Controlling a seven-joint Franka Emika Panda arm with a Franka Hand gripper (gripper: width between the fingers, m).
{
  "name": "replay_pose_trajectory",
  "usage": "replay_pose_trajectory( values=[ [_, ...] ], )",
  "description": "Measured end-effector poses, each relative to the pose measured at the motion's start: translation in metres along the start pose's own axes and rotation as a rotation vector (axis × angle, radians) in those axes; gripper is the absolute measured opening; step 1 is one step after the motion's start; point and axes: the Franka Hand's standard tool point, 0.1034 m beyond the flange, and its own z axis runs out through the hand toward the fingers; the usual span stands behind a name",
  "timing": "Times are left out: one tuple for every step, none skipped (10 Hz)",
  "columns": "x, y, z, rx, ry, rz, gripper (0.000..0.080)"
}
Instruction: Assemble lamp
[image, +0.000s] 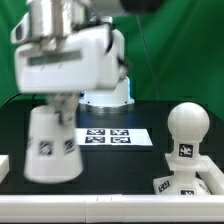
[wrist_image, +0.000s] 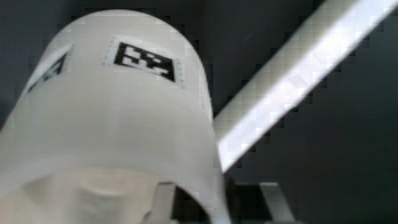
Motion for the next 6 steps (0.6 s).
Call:
replay_pose_trajectory(
  values=[
    [-0.011, -0.015, -0.02, 0.049, 0.002, 0.023, 0.0042],
    [-0.012, -0.026, -0.041, 0.1, -0.006, 0.05, 0.0042],
    [-0.01, -0.026, -0.051, 0.117, -0.026, 0.061, 0.0042],
    [-0.009, -0.024, -0.047, 0.111, -0.022, 0.062, 0.0042],
    [-0.011, -0.024, -0.046, 0.108, -0.023, 0.061, 0.0042],
    [-0.01, -0.024, -0.046, 0.108, -0.023, 0.061, 0.0042]
  ],
)
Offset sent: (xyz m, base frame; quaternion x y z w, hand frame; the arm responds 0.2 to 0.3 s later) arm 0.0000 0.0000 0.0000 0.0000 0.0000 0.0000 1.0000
